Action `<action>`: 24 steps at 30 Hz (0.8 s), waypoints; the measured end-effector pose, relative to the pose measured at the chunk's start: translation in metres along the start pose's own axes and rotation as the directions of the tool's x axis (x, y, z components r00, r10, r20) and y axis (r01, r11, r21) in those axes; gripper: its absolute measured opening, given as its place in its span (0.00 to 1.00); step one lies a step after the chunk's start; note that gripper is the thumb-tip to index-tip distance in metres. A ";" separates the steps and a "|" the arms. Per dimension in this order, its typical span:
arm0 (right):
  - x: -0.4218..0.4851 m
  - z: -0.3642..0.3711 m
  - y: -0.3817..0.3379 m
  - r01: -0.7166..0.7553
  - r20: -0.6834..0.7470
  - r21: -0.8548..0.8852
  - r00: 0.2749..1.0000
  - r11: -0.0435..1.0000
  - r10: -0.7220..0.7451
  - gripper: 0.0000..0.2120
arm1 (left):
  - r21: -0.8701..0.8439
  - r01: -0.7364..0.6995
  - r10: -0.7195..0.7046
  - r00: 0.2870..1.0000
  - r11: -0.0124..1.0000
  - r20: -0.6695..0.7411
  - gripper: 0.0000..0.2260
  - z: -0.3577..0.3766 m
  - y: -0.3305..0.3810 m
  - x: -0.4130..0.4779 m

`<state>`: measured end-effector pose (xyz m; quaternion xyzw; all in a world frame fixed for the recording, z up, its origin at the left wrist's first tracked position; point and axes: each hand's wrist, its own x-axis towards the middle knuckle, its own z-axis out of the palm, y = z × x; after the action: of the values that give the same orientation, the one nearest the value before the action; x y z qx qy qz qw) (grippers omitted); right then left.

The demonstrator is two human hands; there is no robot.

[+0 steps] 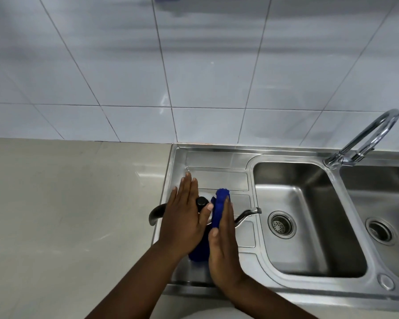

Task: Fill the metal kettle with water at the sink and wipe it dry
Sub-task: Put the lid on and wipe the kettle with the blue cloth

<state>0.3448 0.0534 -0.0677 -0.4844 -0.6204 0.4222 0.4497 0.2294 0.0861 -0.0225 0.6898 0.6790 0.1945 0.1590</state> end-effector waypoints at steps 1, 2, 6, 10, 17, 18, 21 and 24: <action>0.005 -0.002 -0.005 0.007 0.014 -0.002 1.000 1.000 -0.007 0.33 | -0.009 -0.030 0.030 1.000 1.000 0.009 0.33 -0.001 -0.002 0.001; 0.014 -0.004 -0.008 0.006 0.020 0.006 1.000 1.000 -0.006 0.33 | -0.020 -0.059 0.059 0.998 0.998 0.015 0.33 -0.002 -0.004 0.002; 0.068 -0.018 -0.029 -0.236 0.212 0.088 0.954 0.968 0.213 0.43 | -0.093 -0.145 0.145 0.989 0.985 -0.007 0.30 -0.005 -0.009 0.006; 0.110 -0.034 -0.052 -0.498 0.469 -0.147 0.726 0.855 0.503 0.47 | -0.060 -0.216 0.216 0.976 0.975 -0.004 0.30 -0.007 -0.016 0.011; 0.136 -0.050 -0.043 -0.547 0.629 -0.252 0.535 0.798 0.565 0.46 | 0.043 -0.281 0.279 0.959 0.959 0.048 0.36 -0.014 -0.025 0.021; 0.134 -0.053 -0.036 -0.552 0.628 -0.257 0.529 0.793 0.571 0.46 | 0.084 -0.243 0.239 0.970 0.967 0.045 0.37 -0.014 -0.024 0.022; 0.122 -0.063 -0.015 -0.600 0.632 -0.221 0.513 0.769 0.581 0.48 | 0.161 -0.066 0.065 0.998 0.985 0.007 0.41 -0.009 -0.020 0.015; 0.102 -0.070 -0.001 -0.655 0.664 -0.084 0.525 0.751 0.532 0.45 | 0.001 0.098 -0.098 0.995 0.995 -0.018 0.40 -0.001 -0.008 0.006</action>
<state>0.3993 0.1591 -0.0350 -0.4462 -0.4923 0.7437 0.0735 0.2224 0.0923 -0.0250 0.6541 0.7136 0.1922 0.1615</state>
